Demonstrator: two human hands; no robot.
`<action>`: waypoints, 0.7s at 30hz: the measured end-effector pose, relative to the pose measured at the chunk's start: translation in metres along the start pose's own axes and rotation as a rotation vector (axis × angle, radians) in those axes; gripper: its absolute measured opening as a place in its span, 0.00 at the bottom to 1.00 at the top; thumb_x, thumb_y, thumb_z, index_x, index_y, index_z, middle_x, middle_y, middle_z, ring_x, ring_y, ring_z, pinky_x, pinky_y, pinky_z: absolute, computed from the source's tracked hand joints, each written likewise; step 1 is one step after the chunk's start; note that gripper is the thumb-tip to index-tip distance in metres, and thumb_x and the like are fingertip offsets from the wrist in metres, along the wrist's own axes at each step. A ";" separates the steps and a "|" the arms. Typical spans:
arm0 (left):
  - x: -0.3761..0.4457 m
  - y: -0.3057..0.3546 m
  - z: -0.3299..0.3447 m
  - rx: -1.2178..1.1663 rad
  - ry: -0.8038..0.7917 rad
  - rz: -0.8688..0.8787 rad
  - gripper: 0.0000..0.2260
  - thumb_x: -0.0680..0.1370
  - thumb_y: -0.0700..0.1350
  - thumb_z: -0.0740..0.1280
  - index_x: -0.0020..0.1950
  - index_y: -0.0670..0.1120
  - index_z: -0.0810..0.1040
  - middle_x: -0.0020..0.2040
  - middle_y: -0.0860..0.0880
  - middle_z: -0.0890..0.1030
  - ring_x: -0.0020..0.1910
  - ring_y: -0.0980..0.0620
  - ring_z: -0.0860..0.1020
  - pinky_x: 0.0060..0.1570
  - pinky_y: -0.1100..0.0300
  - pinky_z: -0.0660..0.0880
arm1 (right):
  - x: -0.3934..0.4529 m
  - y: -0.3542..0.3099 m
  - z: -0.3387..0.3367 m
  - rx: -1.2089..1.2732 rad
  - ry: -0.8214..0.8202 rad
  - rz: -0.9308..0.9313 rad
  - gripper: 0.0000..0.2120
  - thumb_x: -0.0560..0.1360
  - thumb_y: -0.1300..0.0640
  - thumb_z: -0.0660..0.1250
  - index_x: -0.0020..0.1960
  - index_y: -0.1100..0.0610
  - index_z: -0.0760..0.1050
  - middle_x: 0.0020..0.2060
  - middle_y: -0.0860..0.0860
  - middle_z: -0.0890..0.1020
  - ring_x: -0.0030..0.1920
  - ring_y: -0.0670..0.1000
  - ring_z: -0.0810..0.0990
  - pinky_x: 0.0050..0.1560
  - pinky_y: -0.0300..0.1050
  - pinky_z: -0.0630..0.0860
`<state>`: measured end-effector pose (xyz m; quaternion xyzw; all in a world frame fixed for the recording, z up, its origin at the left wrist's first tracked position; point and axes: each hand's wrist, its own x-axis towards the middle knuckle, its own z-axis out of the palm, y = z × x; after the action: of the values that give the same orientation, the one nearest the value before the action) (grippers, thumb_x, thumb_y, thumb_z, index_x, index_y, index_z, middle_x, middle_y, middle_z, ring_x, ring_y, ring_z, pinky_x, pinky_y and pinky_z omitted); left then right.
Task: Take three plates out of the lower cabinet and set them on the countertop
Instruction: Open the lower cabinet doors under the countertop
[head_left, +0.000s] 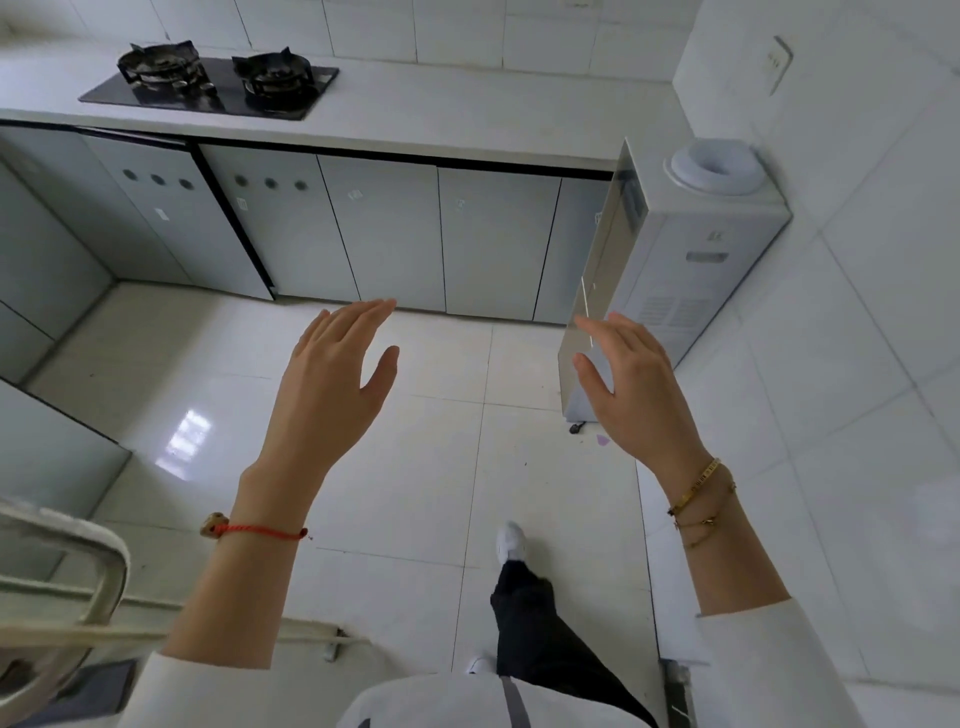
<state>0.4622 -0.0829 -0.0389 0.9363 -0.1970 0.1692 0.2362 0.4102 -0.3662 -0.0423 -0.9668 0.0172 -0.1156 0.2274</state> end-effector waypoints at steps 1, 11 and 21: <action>0.012 -0.005 0.006 0.006 0.002 -0.008 0.18 0.80 0.45 0.64 0.70 0.45 0.72 0.67 0.48 0.77 0.66 0.47 0.74 0.70 0.47 0.68 | 0.016 0.005 0.005 0.001 -0.008 -0.005 0.19 0.81 0.53 0.59 0.71 0.57 0.69 0.68 0.56 0.74 0.73 0.55 0.67 0.75 0.52 0.61; 0.166 -0.043 0.059 0.039 0.056 -0.080 0.19 0.79 0.44 0.65 0.71 0.45 0.71 0.67 0.48 0.77 0.66 0.47 0.75 0.70 0.46 0.68 | 0.203 0.049 0.028 0.020 -0.045 -0.092 0.21 0.81 0.51 0.57 0.72 0.56 0.67 0.69 0.52 0.73 0.74 0.51 0.64 0.76 0.49 0.59; 0.286 -0.084 0.086 0.100 0.113 -0.177 0.19 0.79 0.44 0.66 0.70 0.43 0.72 0.66 0.46 0.78 0.65 0.45 0.76 0.68 0.44 0.70 | 0.381 0.058 0.047 0.035 -0.053 -0.232 0.20 0.82 0.52 0.58 0.71 0.58 0.68 0.67 0.54 0.74 0.72 0.53 0.66 0.74 0.50 0.62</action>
<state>0.7669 -0.1409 -0.0245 0.9497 -0.0913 0.2097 0.2141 0.7931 -0.4300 -0.0269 -0.9609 -0.1031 -0.1157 0.2295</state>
